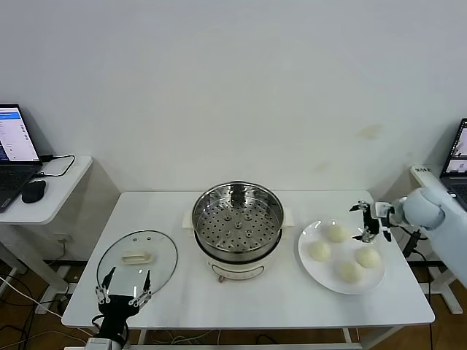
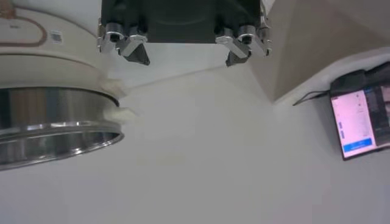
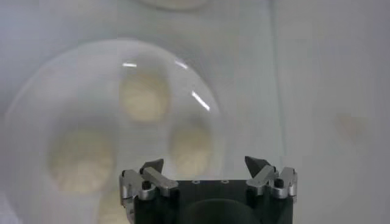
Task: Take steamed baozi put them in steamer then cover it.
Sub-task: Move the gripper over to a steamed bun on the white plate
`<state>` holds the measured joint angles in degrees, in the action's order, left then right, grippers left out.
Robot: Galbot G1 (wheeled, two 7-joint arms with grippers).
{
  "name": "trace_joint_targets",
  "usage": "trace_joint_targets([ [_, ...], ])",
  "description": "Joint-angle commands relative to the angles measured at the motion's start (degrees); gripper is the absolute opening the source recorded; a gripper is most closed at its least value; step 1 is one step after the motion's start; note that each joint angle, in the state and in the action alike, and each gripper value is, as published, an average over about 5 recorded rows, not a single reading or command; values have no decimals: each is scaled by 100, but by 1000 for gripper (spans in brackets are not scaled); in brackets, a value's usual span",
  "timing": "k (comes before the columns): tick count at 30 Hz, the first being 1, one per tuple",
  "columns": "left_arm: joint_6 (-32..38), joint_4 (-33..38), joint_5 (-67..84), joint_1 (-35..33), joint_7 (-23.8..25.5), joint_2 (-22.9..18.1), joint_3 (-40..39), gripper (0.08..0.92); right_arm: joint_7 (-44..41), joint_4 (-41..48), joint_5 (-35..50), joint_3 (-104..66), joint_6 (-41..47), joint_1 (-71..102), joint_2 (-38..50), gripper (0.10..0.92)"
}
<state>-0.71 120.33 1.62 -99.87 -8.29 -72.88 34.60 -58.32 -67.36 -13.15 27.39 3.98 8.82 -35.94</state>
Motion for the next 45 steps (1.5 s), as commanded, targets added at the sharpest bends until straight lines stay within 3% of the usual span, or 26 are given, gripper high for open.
trace_joint_targets([
  [1, 25, -27, -18, 34, -3, 37, 94, 823, -437, 1034, -135, 1265, -104, -1013, -643, 823],
  [27, 119, -197, -27, 91, -4, 37, 116, 823, 14, 2297, -622, 808, -83, -717, -1693, 795],
  [45, 157, -220, -29, 82, -14, 4, 68, 823, 41, 2334, -791, 723, -40, -551, -1738, 592],
])
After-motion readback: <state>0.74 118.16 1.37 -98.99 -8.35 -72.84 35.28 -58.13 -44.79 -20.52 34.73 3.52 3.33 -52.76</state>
